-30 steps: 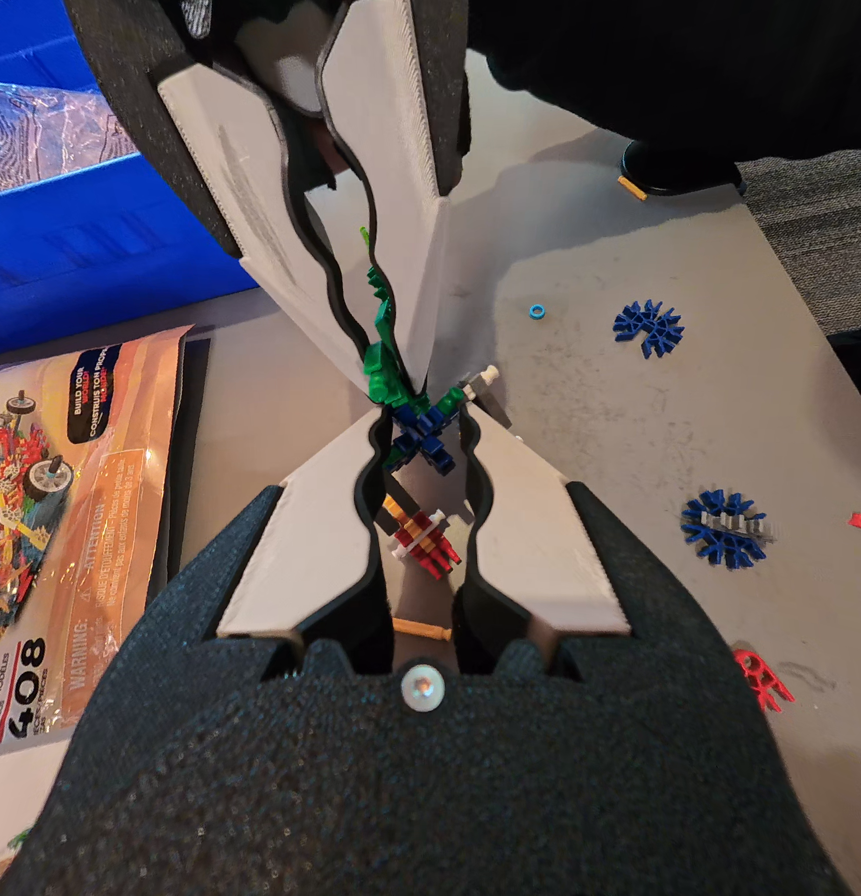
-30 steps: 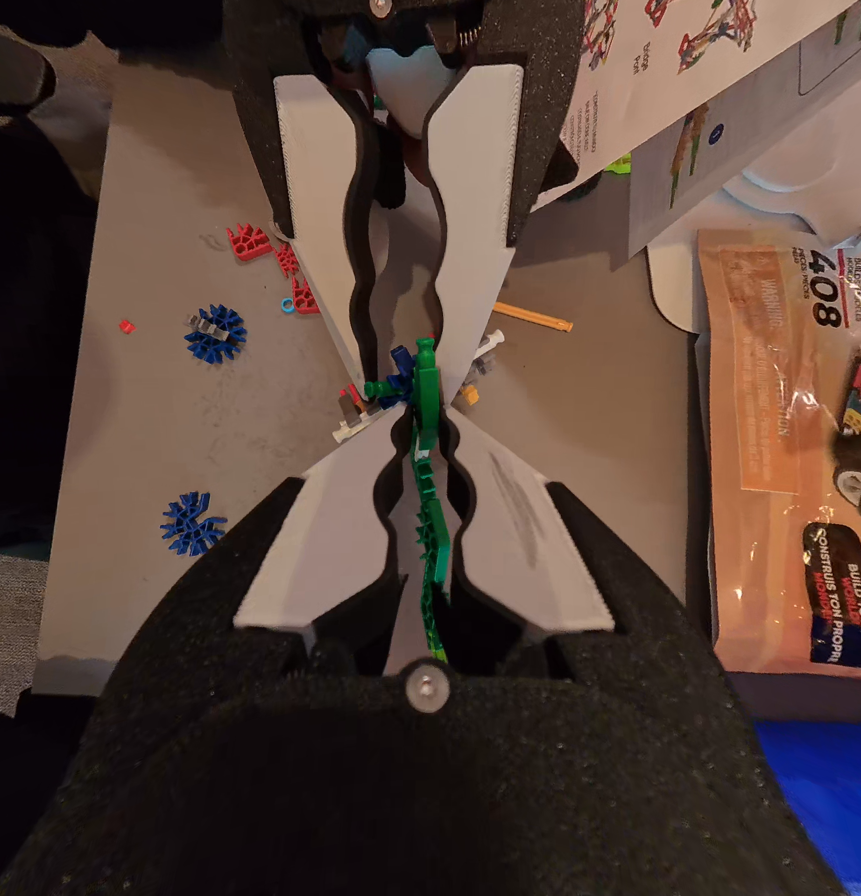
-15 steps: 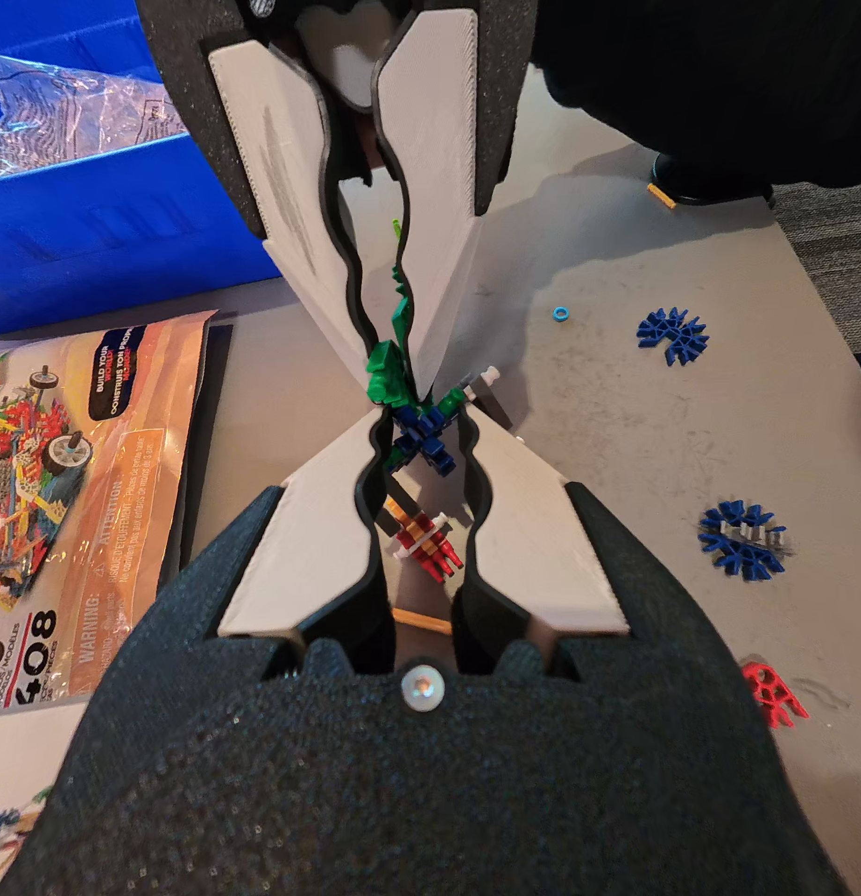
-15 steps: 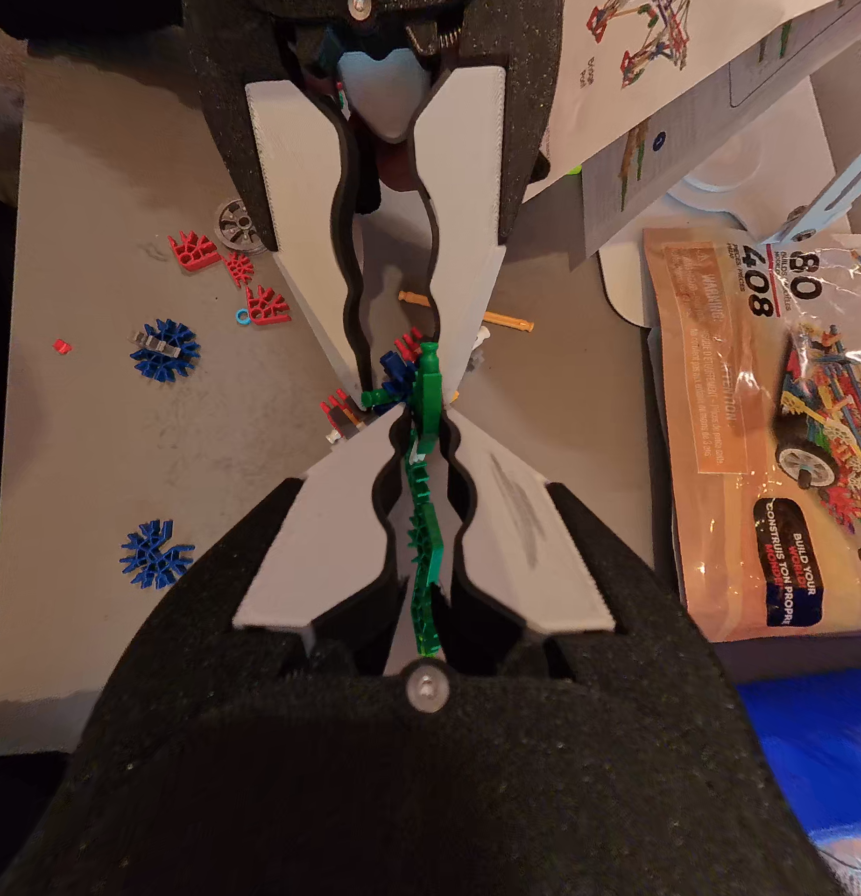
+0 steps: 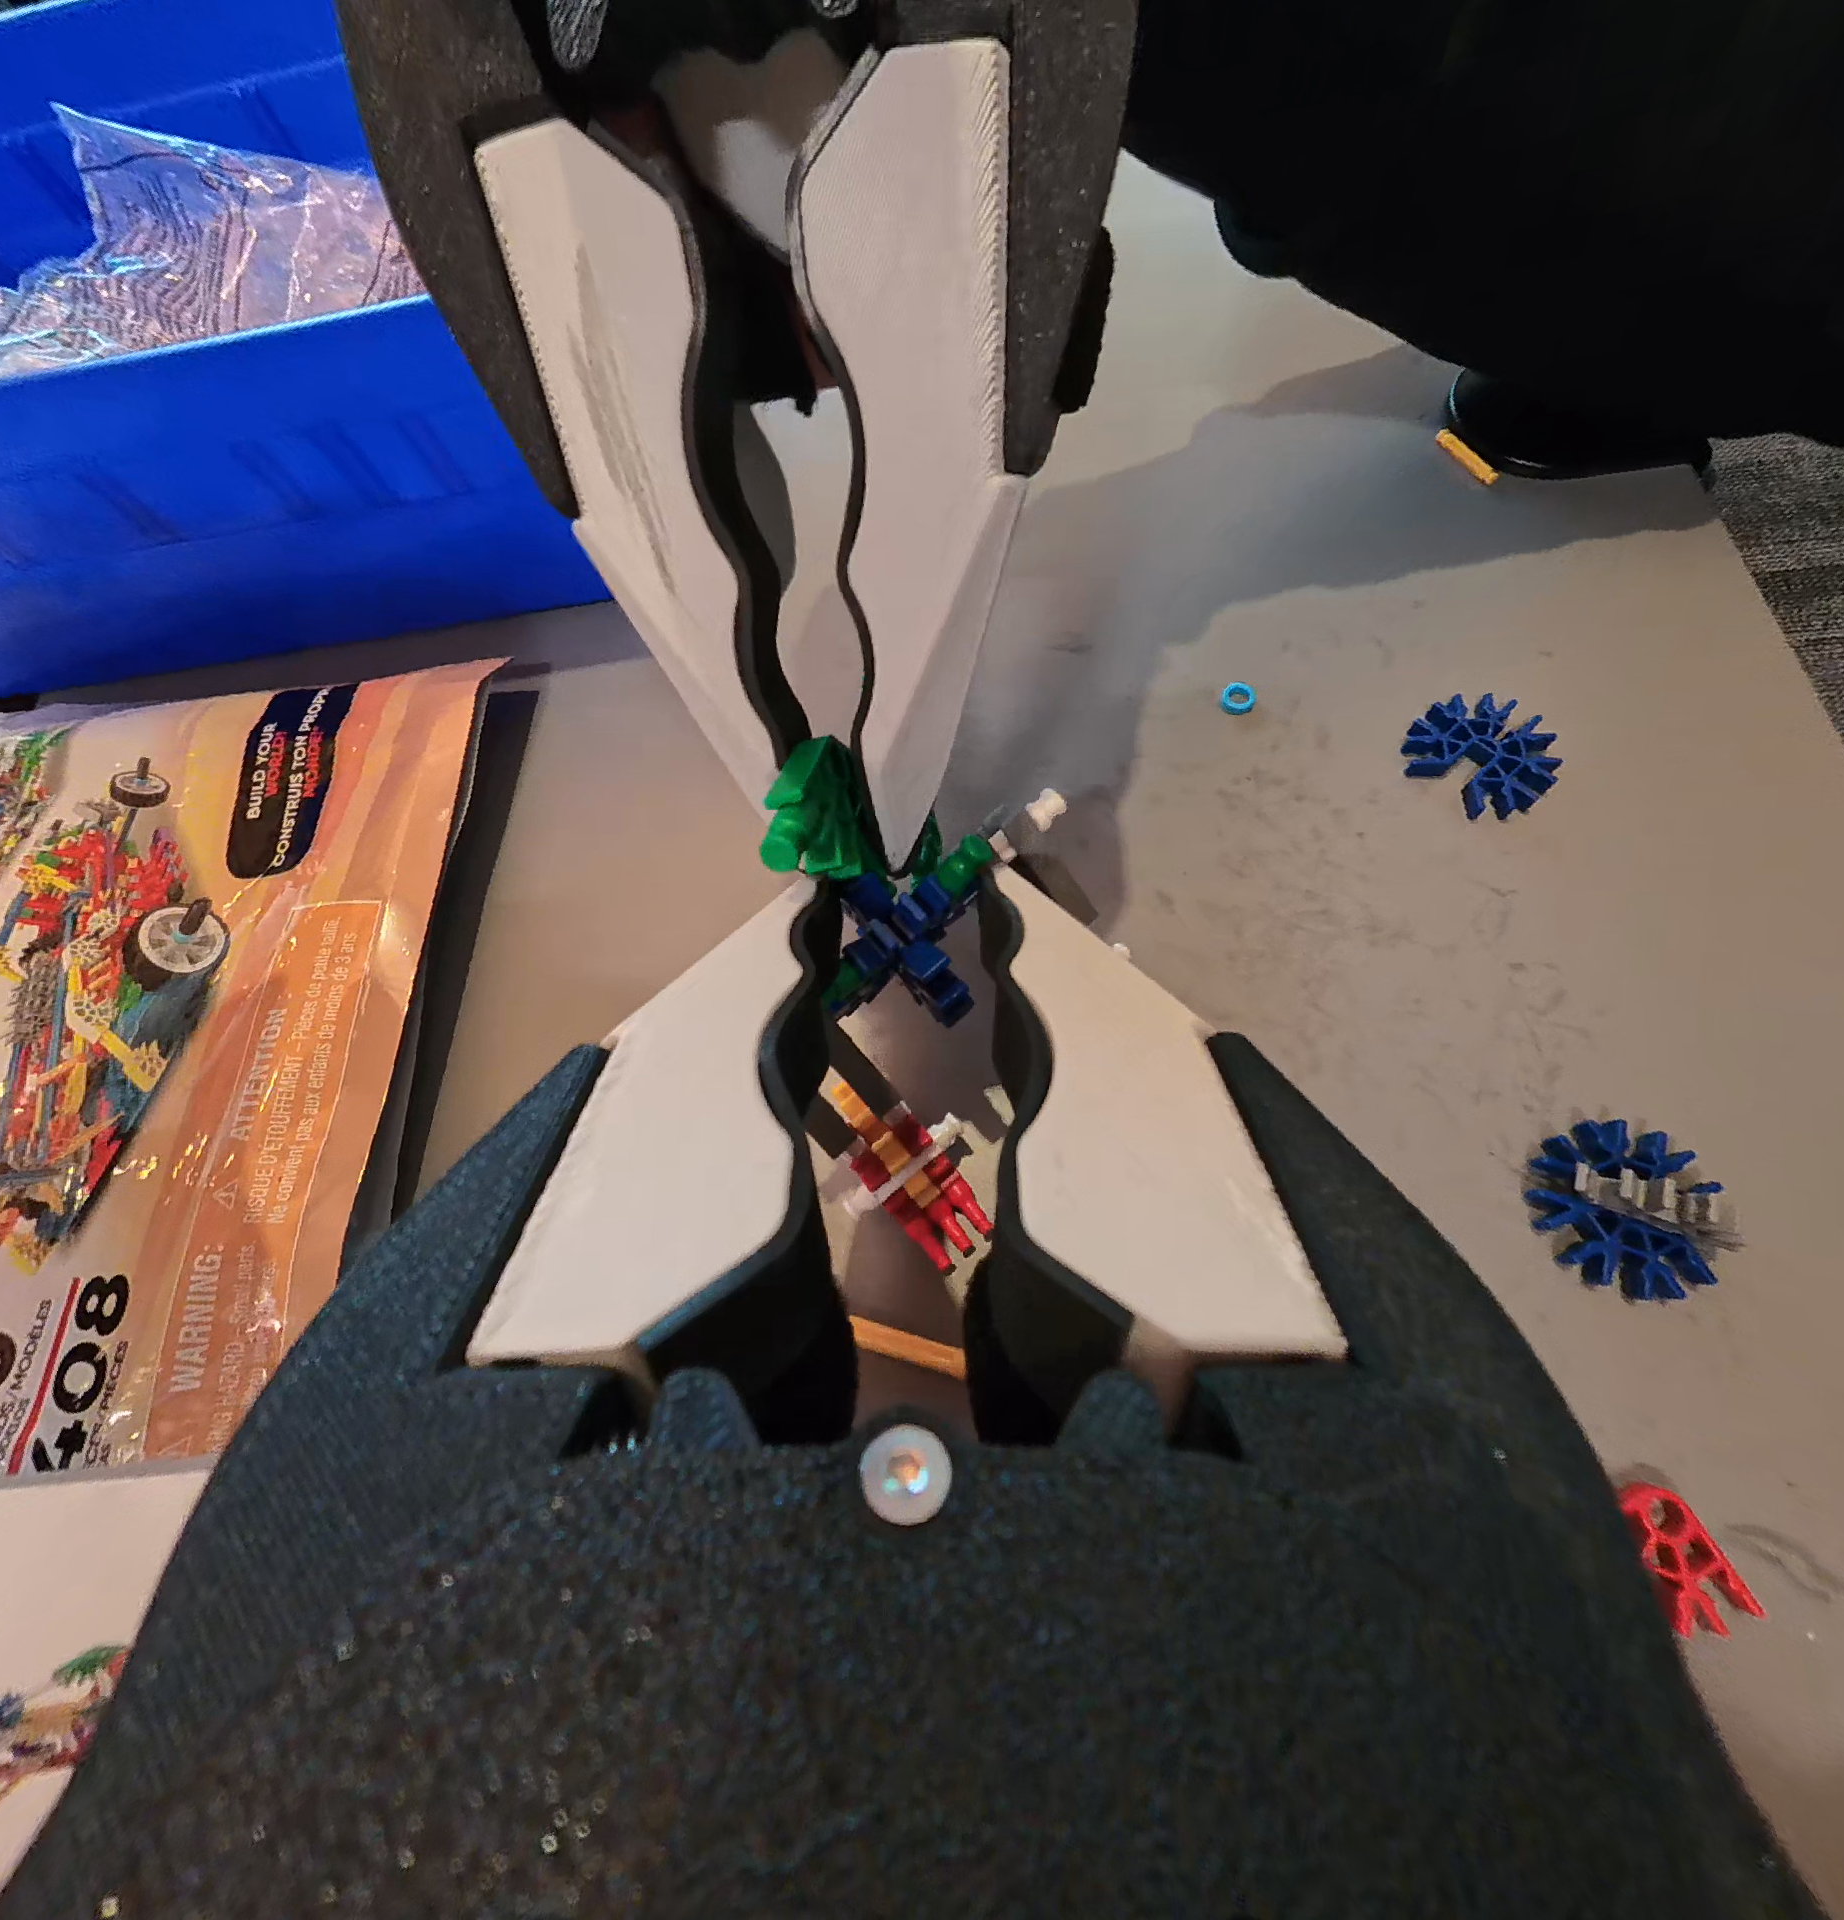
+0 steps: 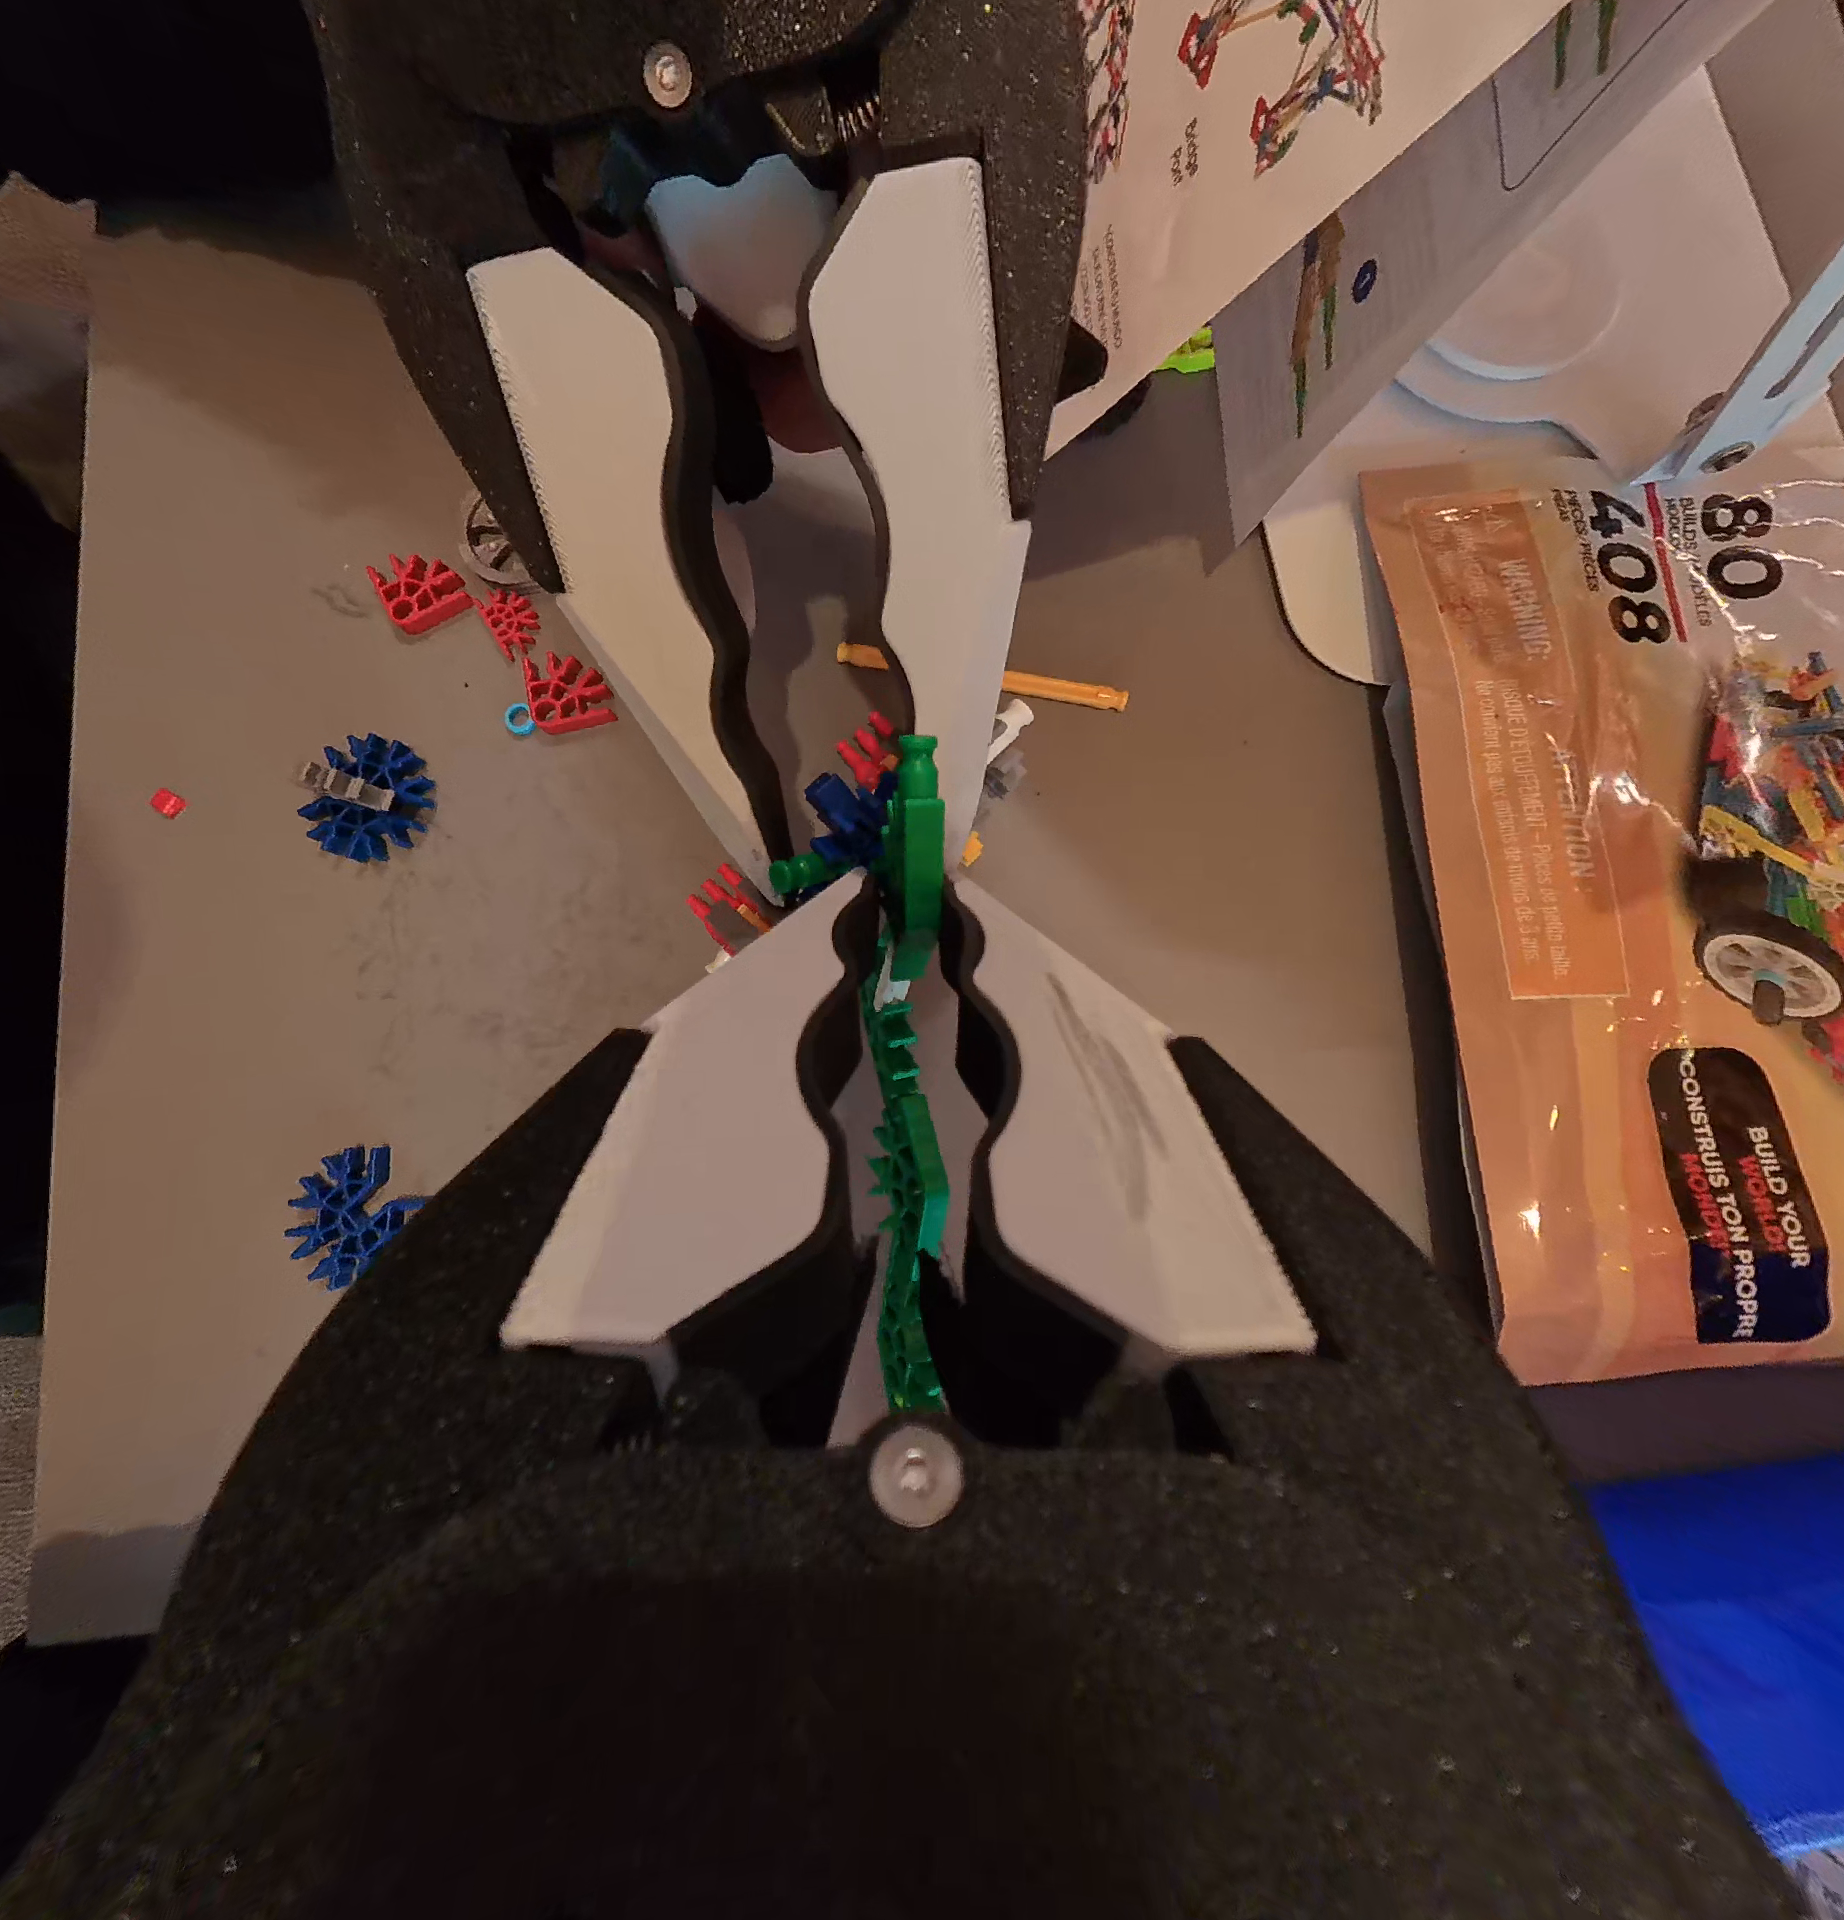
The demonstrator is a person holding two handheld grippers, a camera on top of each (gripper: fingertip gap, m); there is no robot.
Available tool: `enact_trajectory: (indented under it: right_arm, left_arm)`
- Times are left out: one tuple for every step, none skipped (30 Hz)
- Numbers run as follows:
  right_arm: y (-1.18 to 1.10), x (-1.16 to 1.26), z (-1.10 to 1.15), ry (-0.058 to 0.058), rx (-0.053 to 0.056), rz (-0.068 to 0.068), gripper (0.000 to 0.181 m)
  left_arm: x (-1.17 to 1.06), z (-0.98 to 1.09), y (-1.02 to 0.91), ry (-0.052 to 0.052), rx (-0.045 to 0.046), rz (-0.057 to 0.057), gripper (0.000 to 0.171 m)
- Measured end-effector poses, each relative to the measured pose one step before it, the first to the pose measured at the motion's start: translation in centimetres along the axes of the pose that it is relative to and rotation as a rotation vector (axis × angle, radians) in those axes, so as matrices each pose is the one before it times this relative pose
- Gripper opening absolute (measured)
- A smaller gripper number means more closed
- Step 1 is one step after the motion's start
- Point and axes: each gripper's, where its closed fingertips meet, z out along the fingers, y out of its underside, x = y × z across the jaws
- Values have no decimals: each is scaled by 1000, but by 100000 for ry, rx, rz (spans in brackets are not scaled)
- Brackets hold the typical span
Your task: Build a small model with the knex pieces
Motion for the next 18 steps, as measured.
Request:
enact_trajectory:
  right_arm:
    - [-24,51,26,-181,235,1085,8]
    - [-6,42,7,-60,84,718,8]
    - [1,23,-2,-203,135,676,8]
    - [-30,-2,-3,12,22,356,8]
    - [-24,4,11,137,-293,312,8]
    - [-24,18,18,154,-499,627,7]
    - [-31,45,16,409,-562,324,7]
    - [-17,37,15,426,-520,161,7]
    - [-27,14,32,134,-188,164,7]
    - [-30,19,23,-103,215,253,7]
    - [-9,76,11,-15,237,592,7]
    - [18,41,4,72,28,422,7]
    - [6,-20,-3,144,-210,-267,7]
    - [2,-22,2,942,-743,-1268,7]
    - [-27,-21,21,1197,-953,-1529,8]
    - [-52,-17,38,771,-530,-1609,7]
    - [-32,-28,26,369,99,-2130,7]
    - [7,22,5,259,41,-1101,8]
  left_arm:
    - [-59,3,21,-361,-379,-59,25]
    - [-35,15,-17,-301,-62,-174,25]
    - [-16,24,-13,-324,28,96,24]
    - [7,-1,-1,-233,77,141,24]
    - [-5,-10,0,-72,84,-127,24]
    - [-27,6,7,-216,-137,8,24]
    - [-34,11,6,-261,-170,57,24]
    - [-34,-2,13,-28,-56,-156,24]
    - [-4,-33,22,131,-92,72,24]
    - [-32,-2,12,-5,-48,-133,24]
    - [-70,24,9,-266,-58,-319,24]
    - [-25,22,-6,-100,-93,-26,24]
    - [37,11,-2,122,-106,77,24]
    - [33,-16,2,140,-208,116,24]
    - [6,-32,20,47,-254,118,24]
    - [23,-48,34,241,-127,152,24]
    - [33,-33,14,293,118,105,24]
    - [-32,18,-8,42,331,-372,24]
